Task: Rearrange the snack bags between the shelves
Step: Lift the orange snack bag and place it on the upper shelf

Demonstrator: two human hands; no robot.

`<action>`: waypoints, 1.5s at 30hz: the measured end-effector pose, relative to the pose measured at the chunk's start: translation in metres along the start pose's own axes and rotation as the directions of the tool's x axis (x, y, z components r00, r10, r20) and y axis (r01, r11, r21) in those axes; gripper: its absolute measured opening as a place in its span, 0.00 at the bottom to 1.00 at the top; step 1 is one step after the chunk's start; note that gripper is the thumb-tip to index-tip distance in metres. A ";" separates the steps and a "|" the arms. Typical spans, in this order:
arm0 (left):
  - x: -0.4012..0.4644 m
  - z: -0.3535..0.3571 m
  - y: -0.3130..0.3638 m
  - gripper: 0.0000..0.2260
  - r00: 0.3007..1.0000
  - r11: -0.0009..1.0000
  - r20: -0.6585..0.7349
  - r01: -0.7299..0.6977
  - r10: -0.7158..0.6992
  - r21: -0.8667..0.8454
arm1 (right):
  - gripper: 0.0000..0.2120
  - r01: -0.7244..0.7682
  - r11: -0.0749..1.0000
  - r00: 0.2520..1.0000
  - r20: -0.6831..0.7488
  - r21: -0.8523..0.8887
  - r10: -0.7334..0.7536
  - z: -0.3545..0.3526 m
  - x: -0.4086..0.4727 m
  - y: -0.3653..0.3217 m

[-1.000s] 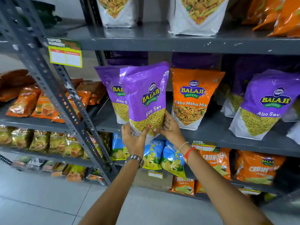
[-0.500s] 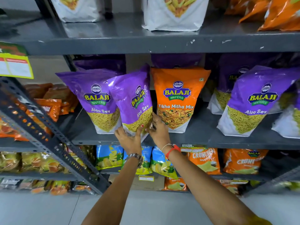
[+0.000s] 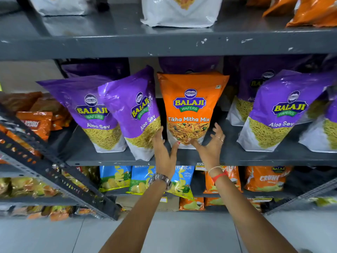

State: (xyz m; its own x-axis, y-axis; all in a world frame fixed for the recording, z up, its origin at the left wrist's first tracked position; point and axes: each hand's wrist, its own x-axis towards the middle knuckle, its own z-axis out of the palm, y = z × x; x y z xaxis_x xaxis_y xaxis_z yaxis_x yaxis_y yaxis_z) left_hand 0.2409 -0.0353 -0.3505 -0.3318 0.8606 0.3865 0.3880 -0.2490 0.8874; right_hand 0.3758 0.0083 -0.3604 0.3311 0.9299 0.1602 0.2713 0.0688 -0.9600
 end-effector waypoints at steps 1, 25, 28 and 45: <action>0.007 0.005 0.001 0.29 0.998 0.999 0.051 0.045 -0.044 -0.027 | 0.51 -0.003 1.000 0.997 0.072 -0.008 0.004 0.000 0.005 0.001; -0.033 -0.007 0.036 0.24 0.981 0.979 0.040 0.191 -0.188 -0.078 | 0.26 0.030 0.999 0.962 0.272 0.021 -0.035 -0.053 -0.060 -0.015; -0.045 -0.035 0.058 0.24 0.988 0.983 -0.041 0.147 -0.152 -0.111 | 0.29 0.104 0.995 0.962 0.255 -0.001 -0.101 -0.059 -0.078 -0.044; 0.062 -0.216 0.244 0.26 0.928 0.965 -0.276 -0.262 0.252 0.001 | 0.29 0.590 0.792 0.785 0.116 0.156 -0.608 -0.042 -0.082 -0.309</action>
State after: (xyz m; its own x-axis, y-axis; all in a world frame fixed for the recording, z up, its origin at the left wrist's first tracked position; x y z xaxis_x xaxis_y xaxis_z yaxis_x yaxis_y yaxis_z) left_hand 0.1292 -0.1386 -0.0558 -0.4472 0.6131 0.6512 0.4619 -0.4651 0.7552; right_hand 0.3026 -0.1042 -0.0676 -0.0103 0.7304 0.6829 0.2695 0.6597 -0.7016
